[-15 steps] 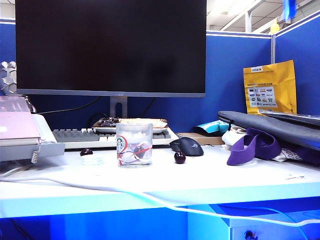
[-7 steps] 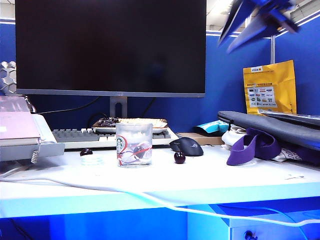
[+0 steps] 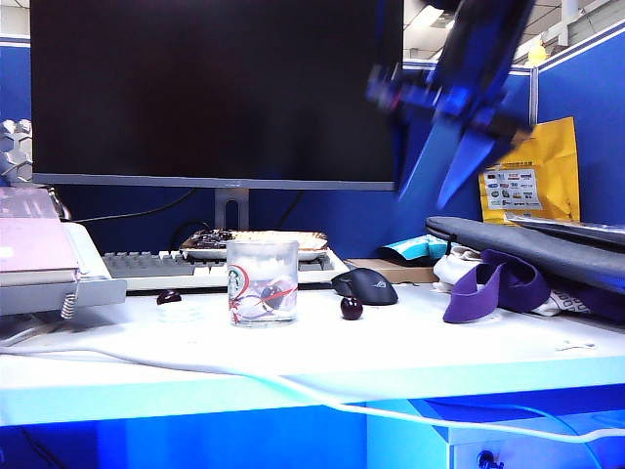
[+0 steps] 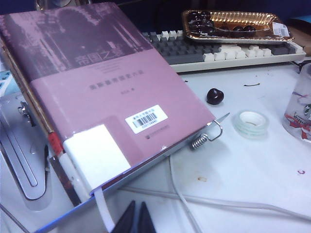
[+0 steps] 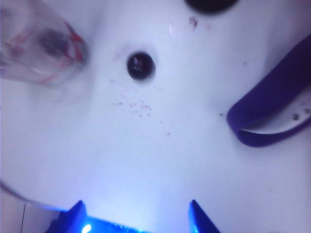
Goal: Pick up the cherry on the right side of the glass and put it inside the glass.
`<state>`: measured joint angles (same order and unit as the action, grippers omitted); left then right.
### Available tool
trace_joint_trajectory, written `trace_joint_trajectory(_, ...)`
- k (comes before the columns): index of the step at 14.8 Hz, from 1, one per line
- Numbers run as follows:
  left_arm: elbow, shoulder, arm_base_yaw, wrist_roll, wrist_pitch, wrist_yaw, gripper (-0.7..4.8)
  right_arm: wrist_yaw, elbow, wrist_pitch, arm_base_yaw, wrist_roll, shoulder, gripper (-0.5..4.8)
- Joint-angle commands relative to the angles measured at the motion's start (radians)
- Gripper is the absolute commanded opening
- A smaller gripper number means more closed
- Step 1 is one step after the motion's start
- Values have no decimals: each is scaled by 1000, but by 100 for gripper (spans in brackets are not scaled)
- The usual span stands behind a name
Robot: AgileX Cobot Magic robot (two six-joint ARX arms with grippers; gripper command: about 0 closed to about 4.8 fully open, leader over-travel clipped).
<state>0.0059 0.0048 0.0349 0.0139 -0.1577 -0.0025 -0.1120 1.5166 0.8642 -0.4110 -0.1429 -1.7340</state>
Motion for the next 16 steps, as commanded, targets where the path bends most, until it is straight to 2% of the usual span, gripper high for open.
trace_joint_trajectory(1,0,-3,-1,4,-12,4,-5,-85,76,-22,-1,-31,-103,284)
trace_joint_trajectory(5,0,-3,-1,4,-12,4,-5,-130,145,-89,-1,-49,-195,290)
trace_joint_trajectory(6,0,-3,-1,4,-12,4,-5,-126,145,-125,-1,-63,-208,383)
trace_joint_trajectory(7,0,-3,-1,4,-12,4,-5,-129,145,-145,-1,-79,-225,391)
trace_joint_trajectory(16,0,-3,-1,4,-12,4,-5,-104,151,-246,-1,-126,-337,386)
